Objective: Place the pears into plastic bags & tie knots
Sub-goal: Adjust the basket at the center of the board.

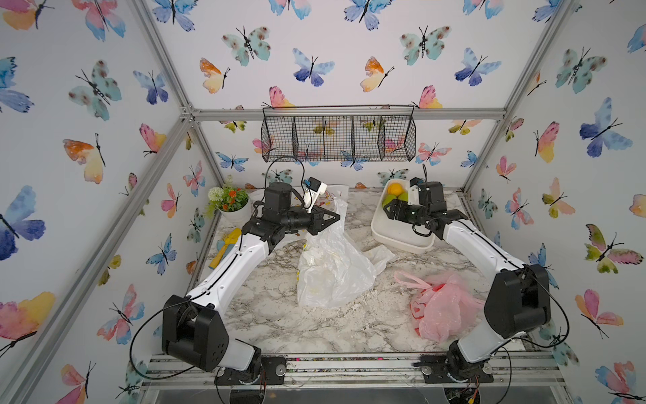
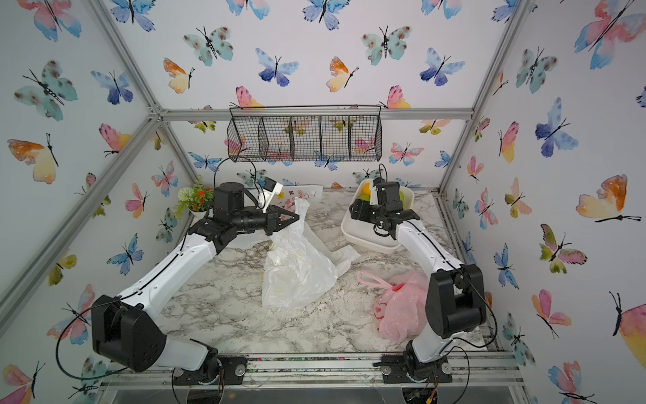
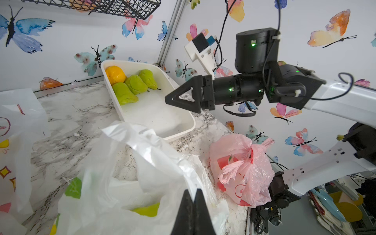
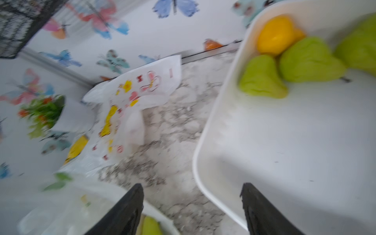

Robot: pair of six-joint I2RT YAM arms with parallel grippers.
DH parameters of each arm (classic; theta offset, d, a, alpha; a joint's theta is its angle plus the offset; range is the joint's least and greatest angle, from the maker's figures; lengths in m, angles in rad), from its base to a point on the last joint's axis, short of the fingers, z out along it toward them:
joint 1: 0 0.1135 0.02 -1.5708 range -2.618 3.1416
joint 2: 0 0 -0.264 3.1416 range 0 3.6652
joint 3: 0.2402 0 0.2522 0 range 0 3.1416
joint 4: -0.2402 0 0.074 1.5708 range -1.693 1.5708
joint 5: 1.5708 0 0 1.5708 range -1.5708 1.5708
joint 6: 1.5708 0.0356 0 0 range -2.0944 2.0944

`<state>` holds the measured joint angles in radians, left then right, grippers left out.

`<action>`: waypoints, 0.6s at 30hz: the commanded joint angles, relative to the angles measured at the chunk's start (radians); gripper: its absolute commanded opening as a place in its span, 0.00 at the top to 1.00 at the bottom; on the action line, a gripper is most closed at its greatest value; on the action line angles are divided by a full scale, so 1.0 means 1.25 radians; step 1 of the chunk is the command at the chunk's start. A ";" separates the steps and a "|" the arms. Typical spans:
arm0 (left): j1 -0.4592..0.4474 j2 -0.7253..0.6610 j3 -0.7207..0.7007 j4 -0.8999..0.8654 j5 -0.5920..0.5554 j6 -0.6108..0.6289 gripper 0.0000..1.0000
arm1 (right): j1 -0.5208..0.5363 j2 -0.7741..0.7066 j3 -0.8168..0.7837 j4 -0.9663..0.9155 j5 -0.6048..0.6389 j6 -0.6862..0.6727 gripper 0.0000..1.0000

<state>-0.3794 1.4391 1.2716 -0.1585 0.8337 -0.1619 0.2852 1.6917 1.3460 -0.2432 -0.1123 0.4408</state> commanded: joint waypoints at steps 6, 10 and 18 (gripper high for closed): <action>0.003 -0.014 -0.002 0.016 0.027 -0.008 1.00 | 0.015 0.255 0.135 0.204 0.286 -0.087 0.18; -0.001 -0.014 -0.011 0.019 0.029 -0.011 1.00 | 0.011 0.371 0.245 0.213 0.297 -0.090 0.18; -0.006 -0.017 -0.016 0.012 0.027 -0.006 1.00 | -0.003 0.546 0.392 0.201 0.295 -0.077 0.15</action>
<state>-0.3817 1.4391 1.2560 -0.1471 0.8436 -0.1764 0.2909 2.3188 1.7966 0.0025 0.2405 0.3458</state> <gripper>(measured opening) 0.054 0.845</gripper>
